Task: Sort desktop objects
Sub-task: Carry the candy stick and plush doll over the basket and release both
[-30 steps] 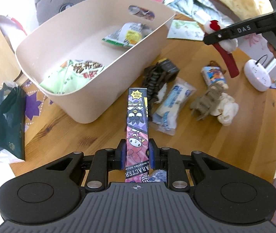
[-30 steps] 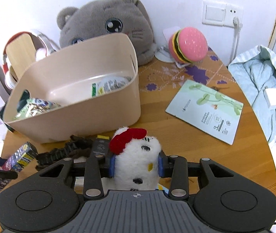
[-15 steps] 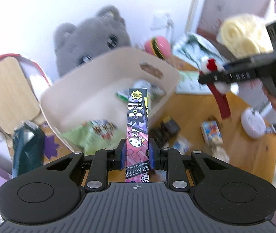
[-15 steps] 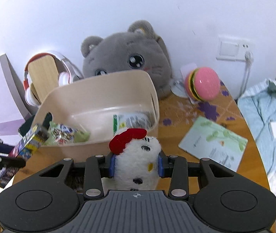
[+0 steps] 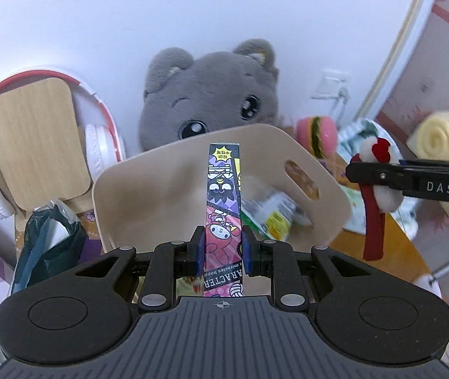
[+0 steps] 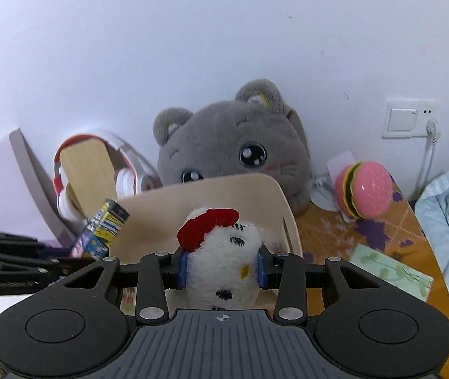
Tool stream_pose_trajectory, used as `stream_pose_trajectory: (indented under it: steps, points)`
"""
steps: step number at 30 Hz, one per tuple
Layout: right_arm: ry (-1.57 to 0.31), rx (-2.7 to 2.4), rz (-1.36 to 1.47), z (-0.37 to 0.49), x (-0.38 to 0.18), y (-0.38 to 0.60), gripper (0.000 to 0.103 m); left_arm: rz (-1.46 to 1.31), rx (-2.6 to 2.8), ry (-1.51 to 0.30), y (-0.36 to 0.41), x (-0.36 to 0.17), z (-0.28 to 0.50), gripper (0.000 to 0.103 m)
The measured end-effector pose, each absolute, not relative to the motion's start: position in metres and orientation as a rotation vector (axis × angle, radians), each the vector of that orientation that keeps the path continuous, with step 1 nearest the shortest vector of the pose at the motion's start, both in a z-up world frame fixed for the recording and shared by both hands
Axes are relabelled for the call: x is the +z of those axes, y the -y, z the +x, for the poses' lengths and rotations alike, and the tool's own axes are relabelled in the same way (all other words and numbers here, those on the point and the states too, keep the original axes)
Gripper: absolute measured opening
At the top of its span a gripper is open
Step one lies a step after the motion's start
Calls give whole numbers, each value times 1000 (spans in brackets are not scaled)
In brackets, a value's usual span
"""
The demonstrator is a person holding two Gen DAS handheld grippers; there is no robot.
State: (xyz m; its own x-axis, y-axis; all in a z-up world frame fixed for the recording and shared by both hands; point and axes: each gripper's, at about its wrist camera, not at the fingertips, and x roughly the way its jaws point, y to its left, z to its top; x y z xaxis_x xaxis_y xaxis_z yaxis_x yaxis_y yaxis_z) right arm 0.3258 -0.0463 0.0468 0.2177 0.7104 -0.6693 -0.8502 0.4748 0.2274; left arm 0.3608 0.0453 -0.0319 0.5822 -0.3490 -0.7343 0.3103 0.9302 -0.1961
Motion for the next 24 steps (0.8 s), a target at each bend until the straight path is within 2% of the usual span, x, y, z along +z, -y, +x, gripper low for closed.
stream_pose_trajectory:
  steps: [12,17,24]
  points:
    - [-832,995,-136,357,22,-10,37,19,-274,-966,-39,-70,405,23]
    - [-819,967,-181,356,0,-22,37,8,-223,-1020,-42,-91,412,23]
    - [-854,958,-261,358,-21,-33,38,30,-234,-1040,-34,-95,407,23]
